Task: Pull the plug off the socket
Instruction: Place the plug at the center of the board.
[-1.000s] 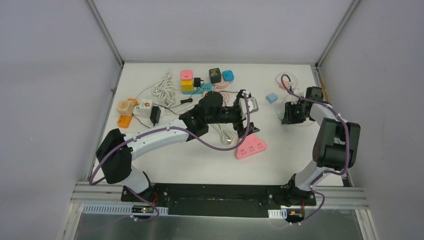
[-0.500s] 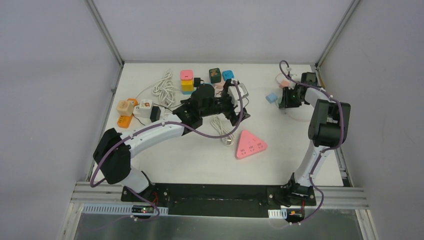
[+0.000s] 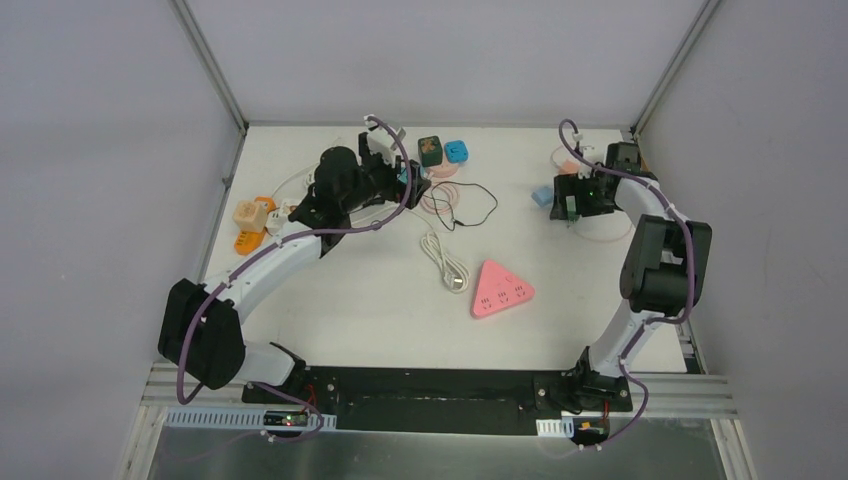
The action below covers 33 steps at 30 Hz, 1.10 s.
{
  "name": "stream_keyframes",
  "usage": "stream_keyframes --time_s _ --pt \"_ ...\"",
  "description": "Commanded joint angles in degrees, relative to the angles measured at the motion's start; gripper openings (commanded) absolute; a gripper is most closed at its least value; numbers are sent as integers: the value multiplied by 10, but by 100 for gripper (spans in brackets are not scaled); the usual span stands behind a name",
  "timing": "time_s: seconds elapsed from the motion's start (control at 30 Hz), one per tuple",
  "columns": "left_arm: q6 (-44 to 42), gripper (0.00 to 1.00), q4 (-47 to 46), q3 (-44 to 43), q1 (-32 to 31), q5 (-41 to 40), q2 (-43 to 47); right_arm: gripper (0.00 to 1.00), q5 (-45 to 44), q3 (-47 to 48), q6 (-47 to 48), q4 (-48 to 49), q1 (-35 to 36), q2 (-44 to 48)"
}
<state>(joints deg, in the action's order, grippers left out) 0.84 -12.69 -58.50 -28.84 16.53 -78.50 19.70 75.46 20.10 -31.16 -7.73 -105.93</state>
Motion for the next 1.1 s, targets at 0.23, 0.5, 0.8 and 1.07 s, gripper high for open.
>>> stream_keyframes --time_s 0.23,0.5,0.8,1.07 --pt "37 99 -14 12 23 -19 23 100 148 -25 138 -119 -24 107" --pt "46 99 -22 14 35 -15 12 100 207 -76 229 -158 -26 198" --pt "36 99 -30 27 37 -19 23 100 288 -127 313 -187 -26 253" --pt "33 99 -32 32 39 -23 23 100 346 -147 392 -217 -18 276"
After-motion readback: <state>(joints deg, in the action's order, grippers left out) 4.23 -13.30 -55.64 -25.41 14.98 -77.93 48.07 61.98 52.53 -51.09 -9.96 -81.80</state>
